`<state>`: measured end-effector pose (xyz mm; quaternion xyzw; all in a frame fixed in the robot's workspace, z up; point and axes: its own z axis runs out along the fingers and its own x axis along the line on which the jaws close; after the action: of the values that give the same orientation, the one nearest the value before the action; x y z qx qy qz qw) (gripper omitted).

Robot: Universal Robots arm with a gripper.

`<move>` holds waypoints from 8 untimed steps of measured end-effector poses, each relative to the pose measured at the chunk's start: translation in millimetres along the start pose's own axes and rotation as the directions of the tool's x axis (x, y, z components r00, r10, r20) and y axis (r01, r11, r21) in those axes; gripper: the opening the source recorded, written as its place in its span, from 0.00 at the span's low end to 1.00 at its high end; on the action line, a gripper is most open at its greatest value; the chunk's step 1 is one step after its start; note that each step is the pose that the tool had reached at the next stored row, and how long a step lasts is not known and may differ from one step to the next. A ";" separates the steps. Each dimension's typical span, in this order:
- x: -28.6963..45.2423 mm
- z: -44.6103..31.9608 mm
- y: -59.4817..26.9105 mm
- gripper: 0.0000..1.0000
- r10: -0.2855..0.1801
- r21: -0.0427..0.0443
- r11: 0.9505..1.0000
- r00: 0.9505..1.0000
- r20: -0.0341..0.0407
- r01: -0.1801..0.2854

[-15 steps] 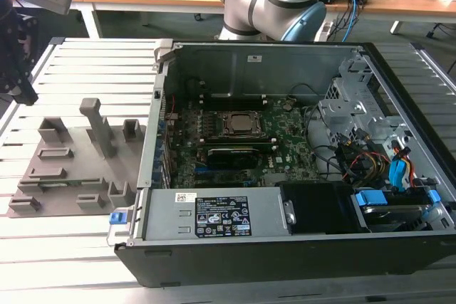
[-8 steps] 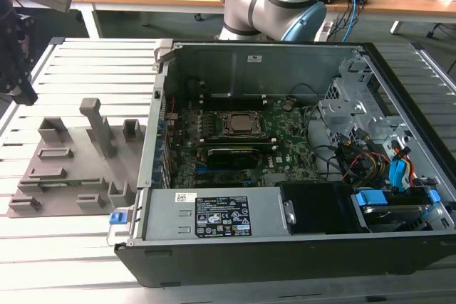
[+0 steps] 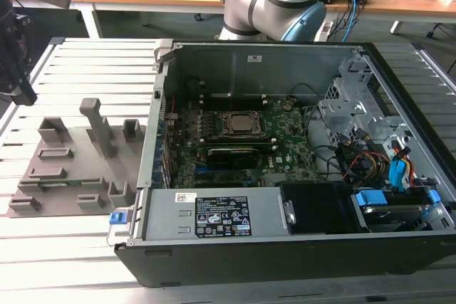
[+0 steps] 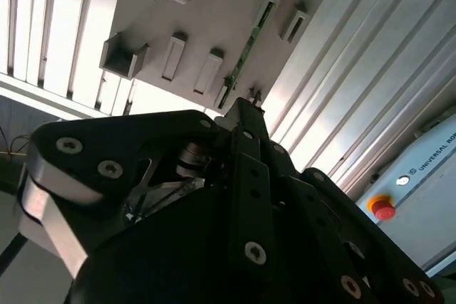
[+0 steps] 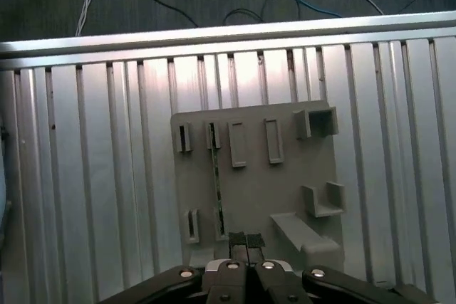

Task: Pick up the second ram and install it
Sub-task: 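Pick up the second ram and move it above second insertion slot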

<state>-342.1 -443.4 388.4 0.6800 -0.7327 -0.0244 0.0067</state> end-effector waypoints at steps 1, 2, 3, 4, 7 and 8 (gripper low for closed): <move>0.0 0.0 0.0 0.11 -0.010 0.000 1.000 1.000 0.000 0.010; 0.0 0.0 0.0 0.11 -0.020 0.000 1.000 1.000 -0.001 0.020; 0.0 0.0 0.0 0.11 -0.030 -0.001 1.000 1.000 -0.001 0.030; 0.0 0.0 0.0 0.11 -0.041 -0.001 0.999 0.999 -0.002 0.041; 0.0 0.0 0.0 0.11 -0.082 -0.002 0.997 0.997 -0.004 0.082; 0.0 0.0 0.0 0.11 -0.084 -0.002 0.997 0.996 -0.004 0.084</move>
<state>-342.1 -443.4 388.4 0.7101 -0.7036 -0.0241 0.0077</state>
